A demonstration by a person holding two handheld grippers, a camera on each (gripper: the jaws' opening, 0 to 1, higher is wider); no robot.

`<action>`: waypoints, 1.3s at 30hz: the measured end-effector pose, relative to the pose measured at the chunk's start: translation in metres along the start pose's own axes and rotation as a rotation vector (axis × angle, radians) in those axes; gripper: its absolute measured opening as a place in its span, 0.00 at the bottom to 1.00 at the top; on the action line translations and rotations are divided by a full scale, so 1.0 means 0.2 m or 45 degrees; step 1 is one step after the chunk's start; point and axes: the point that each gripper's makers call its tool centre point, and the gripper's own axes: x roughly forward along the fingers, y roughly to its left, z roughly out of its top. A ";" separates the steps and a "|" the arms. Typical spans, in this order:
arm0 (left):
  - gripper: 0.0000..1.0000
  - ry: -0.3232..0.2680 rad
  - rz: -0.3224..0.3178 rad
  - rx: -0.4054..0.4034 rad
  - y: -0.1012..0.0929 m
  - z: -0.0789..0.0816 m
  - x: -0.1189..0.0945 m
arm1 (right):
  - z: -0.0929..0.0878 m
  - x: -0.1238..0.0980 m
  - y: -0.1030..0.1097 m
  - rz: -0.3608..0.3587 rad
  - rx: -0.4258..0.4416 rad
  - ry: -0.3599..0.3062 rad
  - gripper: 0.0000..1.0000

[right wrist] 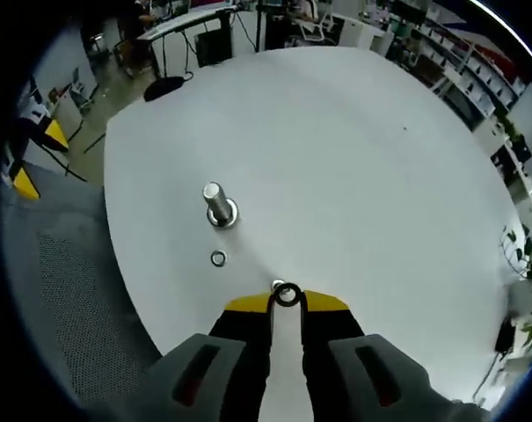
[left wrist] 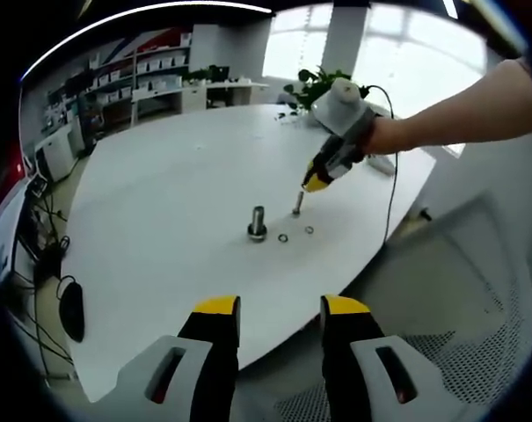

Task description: Place the washer onto the threaded stud by aligning its center hole with the stud, sliding it down to the base, and recovering from edge contact or off-axis alignment until the washer reaches the visible bottom stop.

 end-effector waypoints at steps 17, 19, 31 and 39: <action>0.34 0.007 -0.008 -0.003 -0.01 -0.01 0.00 | -0.04 0.02 0.02 0.015 0.003 0.027 0.13; 0.34 0.007 -0.008 -0.002 -0.01 -0.01 0.00 | -0.04 0.03 0.02 0.013 -0.003 0.030 0.13; 0.34 0.015 -0.006 0.002 -0.01 -0.01 0.00 | -0.02 0.05 0.01 0.020 -0.026 0.027 0.13; 0.34 0.029 0.003 0.025 -0.01 -0.02 0.01 | -0.02 0.09 0.01 0.019 -0.056 0.032 0.13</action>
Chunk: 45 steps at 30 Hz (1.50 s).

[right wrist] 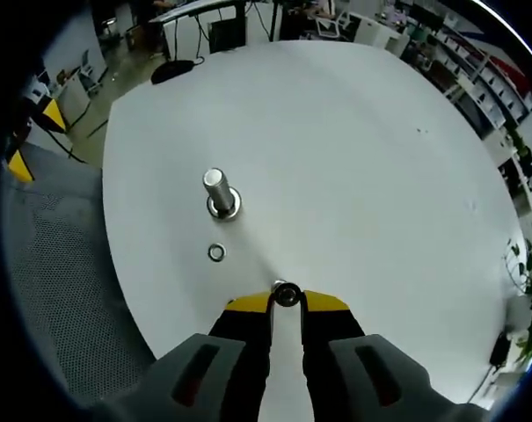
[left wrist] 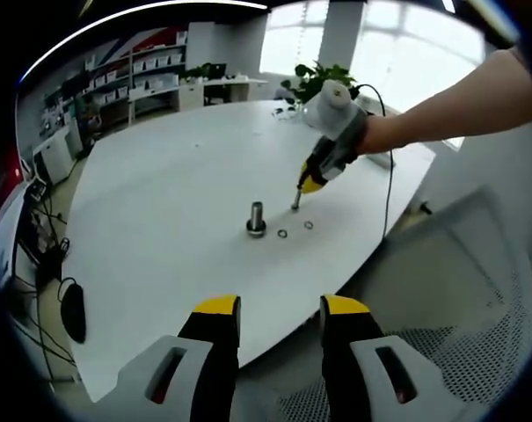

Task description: Place the washer onto the threaded stud by aligning its center hole with the stud, sliding it down to the base, and recovering from edge contact or off-axis alignment until the washer reaches the visible bottom stop.

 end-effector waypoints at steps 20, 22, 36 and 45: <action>0.34 0.032 0.010 -0.006 0.01 -0.02 0.01 | -0.10 0.18 0.03 0.051 -0.006 0.093 0.14; 0.34 0.029 0.014 -0.008 0.01 -0.02 0.00 | -0.11 0.19 0.03 0.056 -0.004 0.087 0.14; 0.34 0.032 0.025 -0.027 0.03 -0.03 0.00 | -0.08 0.16 0.09 0.074 -0.001 0.077 0.15; 0.35 0.016 0.014 -0.032 0.02 -0.01 0.00 | -0.12 0.12 0.07 0.061 -0.014 0.095 0.17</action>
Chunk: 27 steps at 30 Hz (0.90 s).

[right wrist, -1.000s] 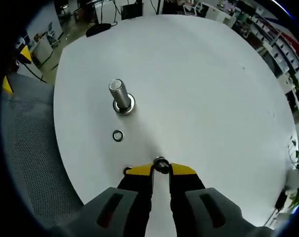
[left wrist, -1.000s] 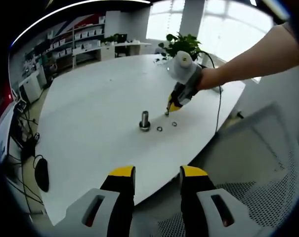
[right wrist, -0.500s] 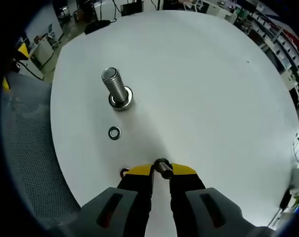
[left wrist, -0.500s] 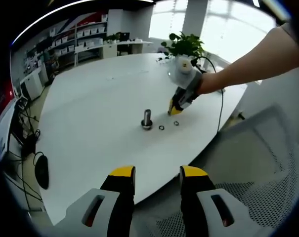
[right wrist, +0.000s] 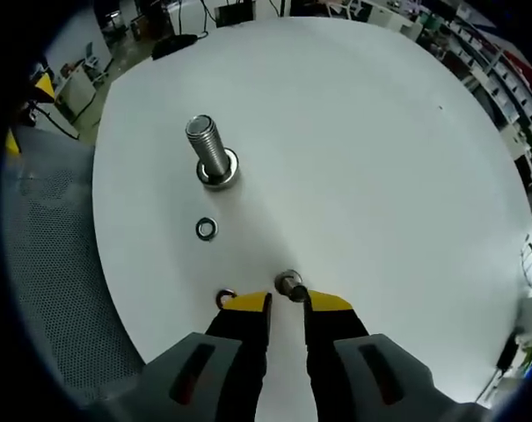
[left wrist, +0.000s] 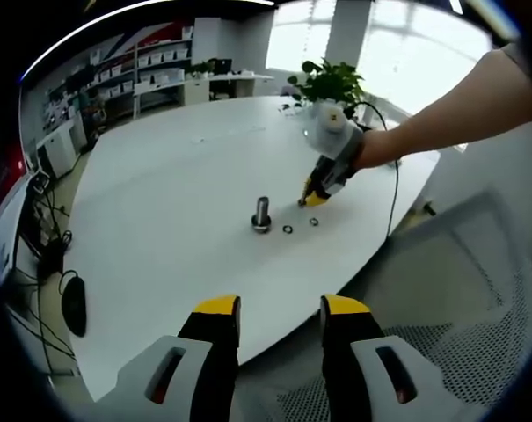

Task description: Place the washer onto the threaded stud by aligning its center hole with the stud, sliding it down to the base, and recovering from edge contact or off-axis alignment until the washer reaches the visible bottom stop.

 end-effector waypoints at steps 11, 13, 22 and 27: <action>0.35 -0.016 -0.004 0.006 -0.01 0.01 0.00 | -0.10 -0.04 0.05 0.040 0.033 0.050 0.21; 0.35 -0.015 -0.006 0.008 -0.01 0.01 0.00 | -0.10 -0.04 0.07 0.064 -0.004 0.056 0.22; 0.35 -0.019 -0.018 0.014 -0.02 0.01 0.00 | -0.08 0.00 0.12 0.099 -0.025 0.054 0.23; 0.35 -0.022 -0.013 0.016 -0.02 0.01 -0.01 | -0.06 0.03 0.17 0.102 -0.089 0.067 0.23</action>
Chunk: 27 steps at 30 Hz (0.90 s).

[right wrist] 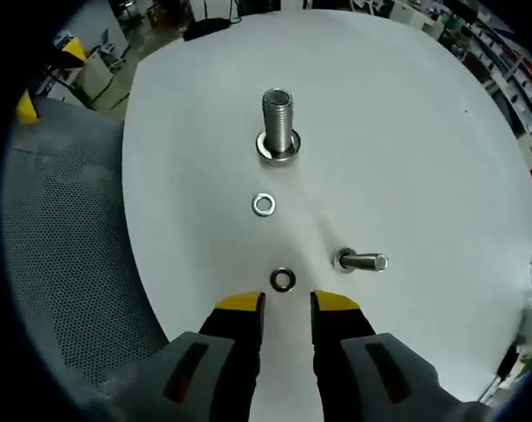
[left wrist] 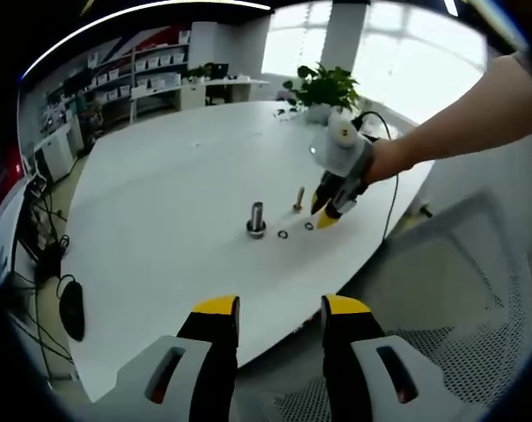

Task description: Place the washer onto the threaded stud by aligning its center hole with the stud, sliding it down to the base, and recovering from edge contact or off-axis alignment until the washer reaches the visible bottom stop.

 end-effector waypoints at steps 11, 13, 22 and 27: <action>0.35 -0.001 0.008 0.005 0.00 0.00 0.00 | 0.13 0.03 0.01 -0.004 0.055 -0.070 0.23; 0.35 -0.002 0.006 0.003 0.00 0.00 0.00 | 0.20 0.05 0.04 0.012 0.070 -0.094 0.23; 0.35 0.006 0.001 0.004 0.00 0.00 0.00 | 0.31 0.12 0.10 0.012 -0.027 -0.076 0.23; 0.35 0.003 0.001 0.001 0.00 0.00 0.00 | 0.30 0.12 0.08 0.009 -0.008 -0.077 0.20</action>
